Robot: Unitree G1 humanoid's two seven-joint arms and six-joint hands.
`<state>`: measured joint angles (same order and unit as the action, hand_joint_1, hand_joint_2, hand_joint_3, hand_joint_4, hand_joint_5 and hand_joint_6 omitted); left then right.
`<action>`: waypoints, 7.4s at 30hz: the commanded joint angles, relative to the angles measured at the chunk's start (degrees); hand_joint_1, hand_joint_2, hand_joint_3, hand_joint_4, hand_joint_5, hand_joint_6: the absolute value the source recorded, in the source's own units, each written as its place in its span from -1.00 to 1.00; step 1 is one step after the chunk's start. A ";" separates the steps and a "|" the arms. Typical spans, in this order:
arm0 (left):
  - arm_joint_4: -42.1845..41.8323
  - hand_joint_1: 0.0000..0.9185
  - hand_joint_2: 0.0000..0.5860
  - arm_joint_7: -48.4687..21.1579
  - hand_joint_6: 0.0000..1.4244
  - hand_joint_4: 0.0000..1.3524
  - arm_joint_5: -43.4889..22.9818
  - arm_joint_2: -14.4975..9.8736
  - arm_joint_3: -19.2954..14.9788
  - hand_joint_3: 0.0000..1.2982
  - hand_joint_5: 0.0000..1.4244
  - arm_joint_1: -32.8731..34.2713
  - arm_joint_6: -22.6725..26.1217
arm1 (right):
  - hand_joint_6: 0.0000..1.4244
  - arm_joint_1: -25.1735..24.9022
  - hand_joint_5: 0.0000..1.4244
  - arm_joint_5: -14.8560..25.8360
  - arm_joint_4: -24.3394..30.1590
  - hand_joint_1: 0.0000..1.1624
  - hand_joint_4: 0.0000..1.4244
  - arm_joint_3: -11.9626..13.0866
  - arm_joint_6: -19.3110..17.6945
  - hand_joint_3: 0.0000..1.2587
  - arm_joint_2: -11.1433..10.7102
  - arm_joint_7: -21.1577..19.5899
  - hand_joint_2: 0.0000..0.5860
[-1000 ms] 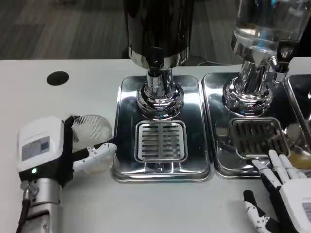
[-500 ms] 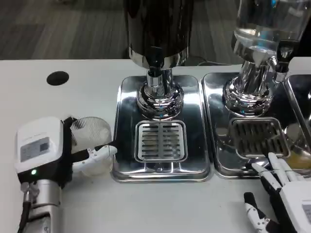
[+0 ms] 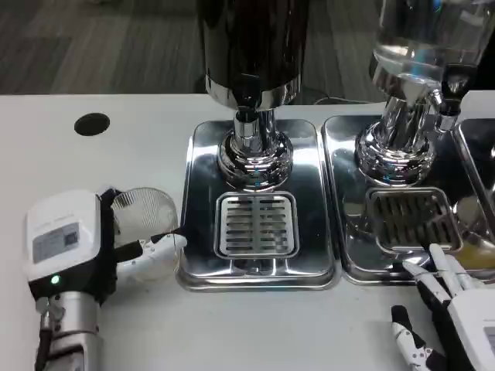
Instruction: Grasp the cup under the faucet to collect the drink, then remove the cup.
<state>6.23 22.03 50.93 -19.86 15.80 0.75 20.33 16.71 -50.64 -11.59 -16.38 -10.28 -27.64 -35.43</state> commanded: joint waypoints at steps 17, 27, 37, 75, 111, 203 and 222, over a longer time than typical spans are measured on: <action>-2.53 0.49 -0.94 6.95 0.82 0.03 1.42 1.41 -0.08 0.23 0.26 -0.71 -2.42 | -0.62 0.13 -0.87 0.99 -1.14 -0.75 -1.00 0.98 -0.76 -0.64 -0.44 -0.61 0.60; -2.61 0.47 -0.92 4.86 0.82 0.03 2.42 1.97 1.32 0.23 0.26 2.10 -1.85 | -0.62 -0.17 -0.86 0.89 -1.20 -0.75 -1.00 0.71 -0.59 -0.64 -0.16 -0.41 0.62; -1.35 0.44 -0.91 1.62 0.82 0.03 4.54 2.52 3.32 0.23 0.26 7.21 -0.30 | -0.62 -0.09 -0.86 1.19 -0.30 -0.73 -1.00 1.11 -0.86 -0.64 -0.44 -0.30 0.62; 5.54 0.44 -0.91 5.85 0.82 0.00 10.38 7.06 9.79 0.22 0.25 11.38 2.13 | -0.62 -0.67 -0.86 3.50 -4.30 -0.70 -1.00 2.10 -3.29 -0.64 -0.27 -0.19 0.61; 16.36 0.09 -0.69 13.93 0.48 -0.27 11.20 11.39 12.34 -0.03 0.07 17.25 1.64 | -0.60 -0.34 -0.85 5.55 -6.00 -0.68 -1.00 3.77 -5.41 -0.63 -1.17 0.03 0.65; -16.65 -1.00 -0.72 2.11 -0.25 -0.05 13.35 4.10 6.53 0.07 -0.11 2.83 -12.23 | -0.98 9.87 -1.00 -3.65 10.07 -0.91 -1.00 6.74 1.40 -0.89 -0.73 -4.90 0.78; -16.67 -1.00 -0.72 2.38 -0.24 -0.06 13.48 4.49 6.23 0.08 -0.11 2.42 -12.60 | -0.97 9.75 -1.00 -3.57 10.06 -0.89 -1.00 6.63 1.34 -0.88 -0.63 -4.62 0.78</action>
<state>-10.92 24.28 63.81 -15.16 21.80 4.53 8.07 26.26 -54.57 -1.73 -9.80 -8.60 -28.39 -39.70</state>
